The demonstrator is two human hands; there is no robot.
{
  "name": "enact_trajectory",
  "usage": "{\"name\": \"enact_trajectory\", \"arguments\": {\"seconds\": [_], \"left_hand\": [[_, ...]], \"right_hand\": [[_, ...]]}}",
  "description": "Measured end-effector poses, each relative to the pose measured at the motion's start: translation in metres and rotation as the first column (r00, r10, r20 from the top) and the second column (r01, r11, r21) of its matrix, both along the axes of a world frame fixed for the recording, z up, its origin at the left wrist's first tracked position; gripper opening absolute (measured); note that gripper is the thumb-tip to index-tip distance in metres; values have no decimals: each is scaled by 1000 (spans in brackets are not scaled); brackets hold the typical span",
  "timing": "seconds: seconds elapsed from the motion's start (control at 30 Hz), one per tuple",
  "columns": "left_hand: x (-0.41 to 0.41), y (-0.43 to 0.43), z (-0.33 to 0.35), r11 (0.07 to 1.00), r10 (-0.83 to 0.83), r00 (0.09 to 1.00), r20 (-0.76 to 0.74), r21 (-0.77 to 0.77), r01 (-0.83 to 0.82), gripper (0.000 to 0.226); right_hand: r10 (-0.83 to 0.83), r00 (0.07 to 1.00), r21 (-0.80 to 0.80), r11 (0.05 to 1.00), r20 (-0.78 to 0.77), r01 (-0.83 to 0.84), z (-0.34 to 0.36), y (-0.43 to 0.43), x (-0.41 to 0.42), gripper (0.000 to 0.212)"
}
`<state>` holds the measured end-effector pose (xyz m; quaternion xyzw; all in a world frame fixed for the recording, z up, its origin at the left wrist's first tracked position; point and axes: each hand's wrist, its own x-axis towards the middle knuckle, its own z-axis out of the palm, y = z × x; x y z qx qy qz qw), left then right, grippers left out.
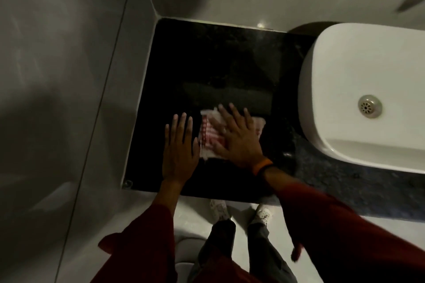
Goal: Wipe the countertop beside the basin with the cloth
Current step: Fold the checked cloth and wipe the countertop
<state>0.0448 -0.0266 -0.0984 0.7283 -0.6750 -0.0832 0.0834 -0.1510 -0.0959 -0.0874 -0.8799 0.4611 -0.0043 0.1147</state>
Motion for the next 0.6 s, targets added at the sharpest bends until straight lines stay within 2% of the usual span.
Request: {"name": "enact_trajectory", "arguments": {"seconds": [0.2,0.33,0.4,0.47,0.53,0.6], "left_hand": [[0,0,-1,1000,0,999,46,-5,0,64],[0,0,0,1000,-7,999,51,-3,7,66],[-1,0,1,1000,-4,999,32,-5,4,68],[-1,0,0,1000,0,1000,16,3,0,70],[-1,0,1,1000,-15,1000,12,10,15,73],[-2,1,6,999,-30,999,11,18,30,75]], "right_hand": [[-46,998,-41,998,-34,44,3,-116,20,68],[1,997,-29,1000,-82,-3,7,-149,23,67],[-43,997,-56,998,-57,40,14,-140,25,70],[-112,992,-91,989,61,117,23,-111,23,74],[-135,971,-134,978,199,163,27,-61,13,74],[-152,960,-148,971,236,190,26,-1,-7,75]]}}
